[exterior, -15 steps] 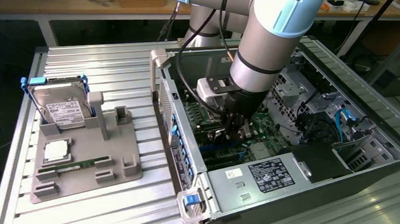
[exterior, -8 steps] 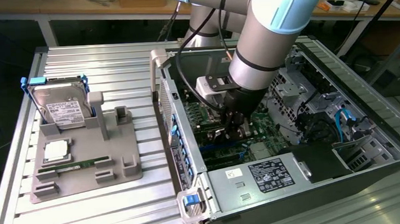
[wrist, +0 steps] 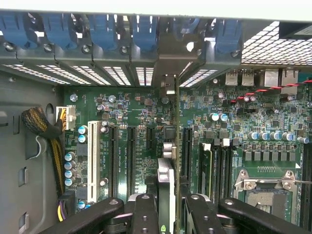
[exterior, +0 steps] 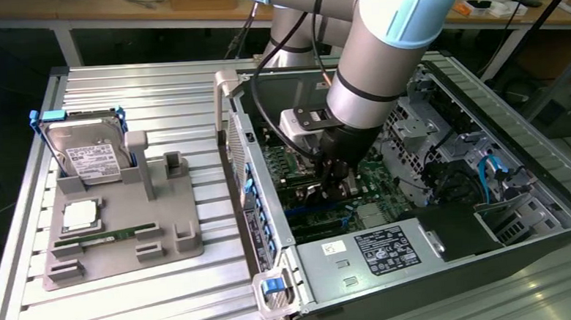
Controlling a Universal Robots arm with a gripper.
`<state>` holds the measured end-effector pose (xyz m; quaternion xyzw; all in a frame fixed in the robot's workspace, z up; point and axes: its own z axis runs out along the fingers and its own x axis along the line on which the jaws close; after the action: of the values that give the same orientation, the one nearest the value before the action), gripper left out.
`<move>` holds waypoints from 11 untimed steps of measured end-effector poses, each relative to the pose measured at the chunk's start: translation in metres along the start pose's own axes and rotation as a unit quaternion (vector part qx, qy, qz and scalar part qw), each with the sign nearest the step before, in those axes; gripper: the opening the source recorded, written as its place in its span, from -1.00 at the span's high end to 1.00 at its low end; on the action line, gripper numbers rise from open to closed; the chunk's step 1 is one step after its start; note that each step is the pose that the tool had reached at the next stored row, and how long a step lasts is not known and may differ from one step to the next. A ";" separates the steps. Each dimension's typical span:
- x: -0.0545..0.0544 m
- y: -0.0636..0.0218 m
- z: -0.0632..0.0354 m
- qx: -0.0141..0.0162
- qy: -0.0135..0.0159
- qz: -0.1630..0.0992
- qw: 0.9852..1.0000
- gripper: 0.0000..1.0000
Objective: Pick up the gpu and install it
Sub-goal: 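Insert the gpu into the slot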
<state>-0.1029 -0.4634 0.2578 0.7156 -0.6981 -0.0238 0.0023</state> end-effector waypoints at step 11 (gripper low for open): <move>-0.002 -0.0085 0.0000 -0.012 0.000 0.000 1.000 0.46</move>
<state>-0.0945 -0.4613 0.2575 0.7153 -0.6981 -0.0321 0.0107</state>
